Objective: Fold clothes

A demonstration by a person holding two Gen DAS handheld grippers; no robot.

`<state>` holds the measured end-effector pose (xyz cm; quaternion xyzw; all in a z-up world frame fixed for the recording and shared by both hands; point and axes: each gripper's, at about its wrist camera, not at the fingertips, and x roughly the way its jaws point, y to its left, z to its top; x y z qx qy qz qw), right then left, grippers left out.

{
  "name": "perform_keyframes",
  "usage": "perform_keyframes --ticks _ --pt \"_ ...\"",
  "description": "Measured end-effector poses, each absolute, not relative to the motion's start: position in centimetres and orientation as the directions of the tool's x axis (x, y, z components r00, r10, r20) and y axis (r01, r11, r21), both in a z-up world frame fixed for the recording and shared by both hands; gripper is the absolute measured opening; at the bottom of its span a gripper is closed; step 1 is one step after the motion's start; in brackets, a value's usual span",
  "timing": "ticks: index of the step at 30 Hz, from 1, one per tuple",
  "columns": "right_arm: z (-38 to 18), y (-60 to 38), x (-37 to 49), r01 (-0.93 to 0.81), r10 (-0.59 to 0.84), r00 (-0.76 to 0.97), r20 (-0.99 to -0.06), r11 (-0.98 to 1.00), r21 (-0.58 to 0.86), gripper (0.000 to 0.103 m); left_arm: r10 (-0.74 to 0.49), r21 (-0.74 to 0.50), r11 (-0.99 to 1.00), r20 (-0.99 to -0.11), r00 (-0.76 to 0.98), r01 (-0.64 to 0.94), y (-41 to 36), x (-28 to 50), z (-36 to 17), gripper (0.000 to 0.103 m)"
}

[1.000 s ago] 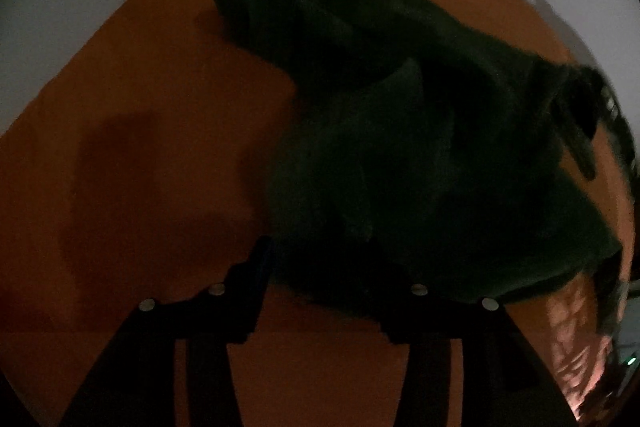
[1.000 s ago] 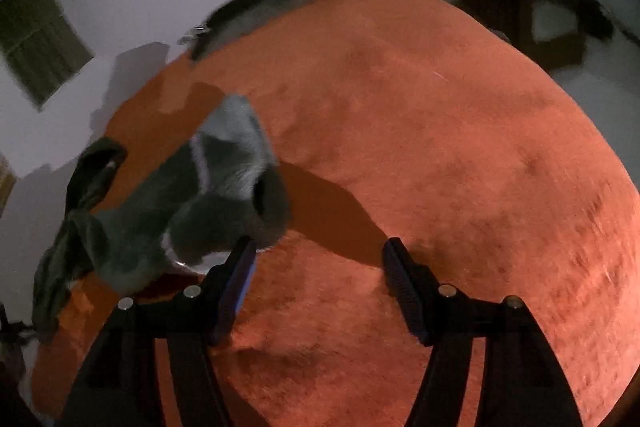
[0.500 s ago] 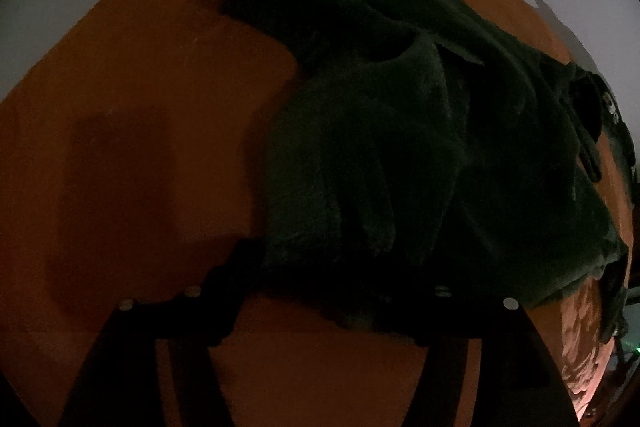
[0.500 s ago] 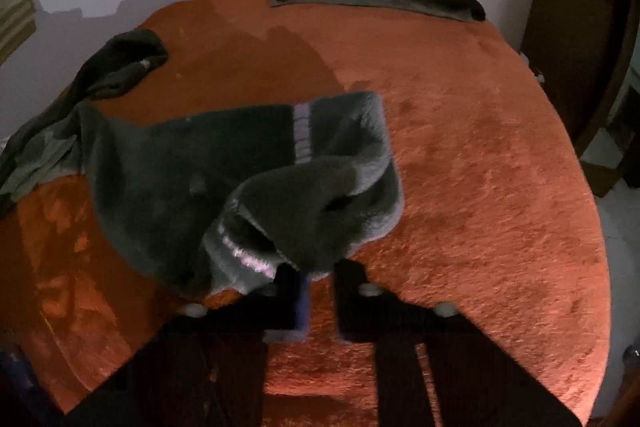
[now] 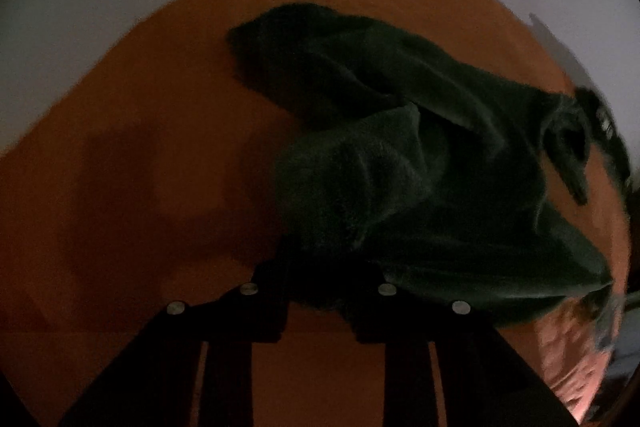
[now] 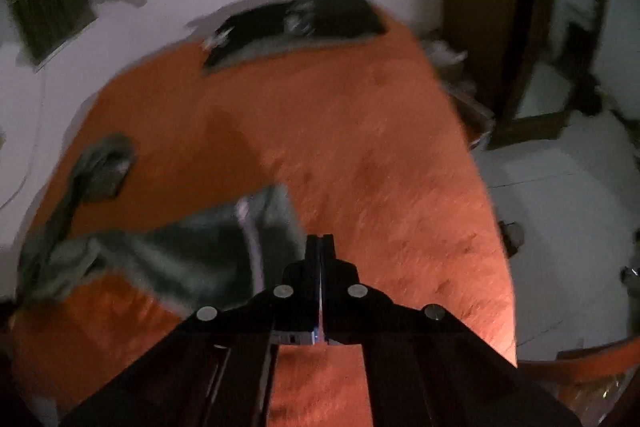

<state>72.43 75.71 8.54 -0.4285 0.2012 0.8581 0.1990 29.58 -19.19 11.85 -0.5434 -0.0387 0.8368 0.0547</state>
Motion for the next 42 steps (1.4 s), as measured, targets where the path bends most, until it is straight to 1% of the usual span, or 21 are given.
perform_keyframes --ticks 1,3,4,5,11,13,16,17,18,19,21,22,23,26,29,31,33,34,38,40,42 --pt "7.6 75.6 72.4 -0.493 0.14 -0.534 -0.834 -0.853 0.173 0.009 0.14 -0.129 -0.99 -0.903 -0.406 -0.056 -19.2 29.7 11.9 0.025" --pt "5.4 75.2 72.3 -0.448 0.102 -0.496 -0.862 -0.881 0.153 0.033 0.158 -0.142 -0.987 -0.898 -0.411 -0.069 -19.0 30.0 11.9 0.028" --pt "4.5 74.6 72.1 -0.432 0.103 -0.48 -0.871 -0.892 0.133 0.058 0.173 -0.158 -0.985 -0.903 -0.394 -0.069 -19.3 30.7 11.4 0.034" --pt "3.2 74.2 71.7 -0.419 0.1 -0.463 -0.881 -0.9 0.118 0.066 0.188 -0.175 -0.982 -0.908 -0.374 -0.068 -19.7 31.5 10.9 0.041" --pt "-4.3 72.8 69.3 -0.459 0.006 -0.42 -0.908 -0.864 0.207 0.067 0.203 -0.216 -0.976 -0.939 -0.277 0.018 -20.9 33.1 6.9 0.064" --pt "-6.6 72.7 68.5 -0.493 -0.004 -0.396 -0.918 -0.843 0.216 0.067 0.21 -0.227 -0.973 -0.947 -0.242 0.044 -20.6 32.6 5.2 0.067" --pt "-8.4 72.9 67.2 -0.536 0.008 -0.412 -0.911 -0.811 0.235 0.068 0.22 -0.252 -0.965 -0.926 -0.306 0.068 -20.1 32.4 4.6 0.067" --pt "-8.6 72.9 66.9 -0.535 0.012 -0.431 -0.902 -0.809 0.245 0.068 0.23 -0.267 -0.962 -0.909 -0.348 0.061 -19.9 32.5 4.8 0.055" --pt "-8.9 72.8 66.5 -0.532 0.016 -0.45 -0.893 -0.808 0.254 0.068 0.254 -0.293 -0.956 -0.879 -0.404 0.036 -19.7 32.7 5.3 0.034" --pt "-8.9 72.5 66.1 -0.515 0.024 -0.46 -0.887 -0.821 0.245 0.068 0.264 -0.296 -0.955 -0.866 -0.424 0.011 -19.3 32.7 5.8 0.02" --pt "-8.8 71.5 65.2 -0.477 0.053 -0.448 -0.892 -0.858 0.189 0.039 0.222 -0.252 -0.968 -0.853 -0.472 0.0 -19.1 32.8 7.8 0.018" --pt "-8.1 71.1 64.9 -0.475 0.062 -0.446 -0.893 -0.862 0.177 0.017 0.215 -0.251 -0.968 -0.84 -0.499 0.004 -19.5 32.9 9.1 0.018" --pt "-7.4 70.8 64.7 -0.472 0.072 -0.443 -0.893 -0.866 0.165 0.013 0.208 -0.249 -0.968 -0.826 -0.524 0.008 -19.8 33.0 10.3 0.017" --pt "-3.0 70.5 64.9 -0.503 0.133 -0.498 -0.857 -0.849 0.16 0.011 0.274 -0.361 -0.931 -0.789 -0.55 0.054 -22.6 33.2 15.0 0.017" --pt "2.7 70.7 65.6 -0.529 0.173 -0.572 -0.802 -0.824 0.2 0.011 0.313 -0.399 -0.916 -0.772 -0.552 0.038 -23.2 33.9 19.4 0.018" --pt "6.7 70.3 66.2 -0.515 0.197 -0.604 -0.772 -0.836 0.19 0.011 0.317 -0.403 -0.915 -0.752 -0.577 0.022 -23.3 35.9 21.8 0.018" --pt "9.6 69.7 67.3 -0.506 0.221 -0.619 -0.753 -0.846 0.168 0.011 0.278 -0.355 -0.934 -0.775 -0.567 0.028 -24.4 35.6 22.4 0.018" --pt "10.7 69.4 67.8 -0.502 0.225 -0.621 -0.75 -0.85 0.16 0.011 0.261 -0.332 -0.942 -0.812 -0.521 0.046 -25.0 35.6 20.6 0.018" --pt "6.3 68.9 69.8 -0.526 0.171 -0.476 -0.863 -0.841 0.123 0.011 0.189 -0.229 -0.967 -0.937 -0.295 0.109 -27.3 35.2 12.5 0.022" --pt "1.4 68.7 71.2 -0.537 0.097 -0.371 -0.923 -0.834 0.128 0.011 0.152 -0.175 -0.975 -0.975 -0.162 0.14 -28.4 35.5 8.2 0.022" --pt "-3.5 68.1 72.6 -0.545 0.034 -0.254 -0.967 -0.831 0.114 0.011 0.129 -0.14 -0.975 -0.989 -0.075 0.171 -28.8 35.7 5.6 0.028"
